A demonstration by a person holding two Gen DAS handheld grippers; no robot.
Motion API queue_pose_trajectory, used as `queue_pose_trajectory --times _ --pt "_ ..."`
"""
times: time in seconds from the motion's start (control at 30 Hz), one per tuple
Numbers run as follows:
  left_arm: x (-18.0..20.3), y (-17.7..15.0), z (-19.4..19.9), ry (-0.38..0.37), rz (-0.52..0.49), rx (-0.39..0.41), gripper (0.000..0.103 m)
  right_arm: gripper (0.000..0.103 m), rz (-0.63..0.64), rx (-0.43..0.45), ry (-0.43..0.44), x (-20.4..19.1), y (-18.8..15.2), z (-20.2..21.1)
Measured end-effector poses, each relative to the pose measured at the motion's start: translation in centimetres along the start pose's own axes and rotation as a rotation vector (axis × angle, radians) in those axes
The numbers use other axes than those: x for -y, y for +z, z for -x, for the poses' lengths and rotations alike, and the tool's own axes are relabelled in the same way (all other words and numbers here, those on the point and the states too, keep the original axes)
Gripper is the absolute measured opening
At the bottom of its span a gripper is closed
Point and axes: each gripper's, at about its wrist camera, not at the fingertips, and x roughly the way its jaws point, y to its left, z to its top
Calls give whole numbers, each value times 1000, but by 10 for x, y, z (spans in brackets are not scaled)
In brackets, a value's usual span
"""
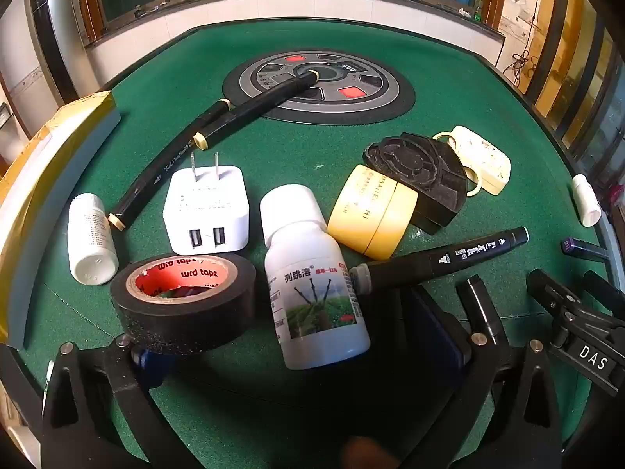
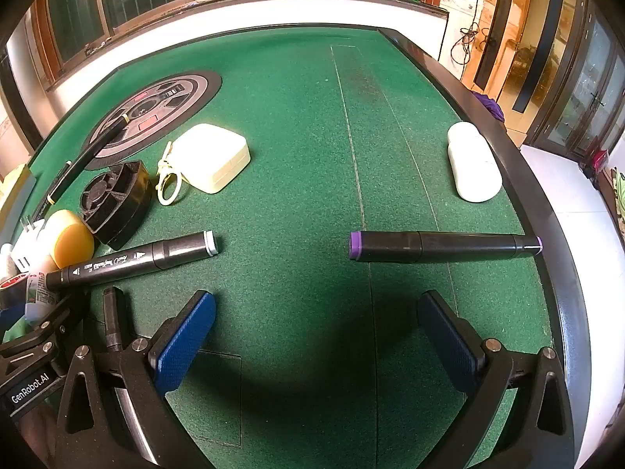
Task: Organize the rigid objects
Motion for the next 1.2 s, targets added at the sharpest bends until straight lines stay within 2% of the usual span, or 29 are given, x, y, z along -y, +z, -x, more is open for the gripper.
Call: queue_pose_trajectory --times 0.9,1.03,1.1,1.2 --pt "1 0 0 -2 2 -1 103 102 0 -1 -1 0 0 0" --pt "0 -1 3 -33 -9 -5 103 102 -1 -1 -2 0 1 0" --pt "1 -2 9 -72 -18 20 103 102 -1 -1 -2 -1 2 0" --pt "6 -7 33 -32 -79 106 103 102 2 4 14 -1 1 3"
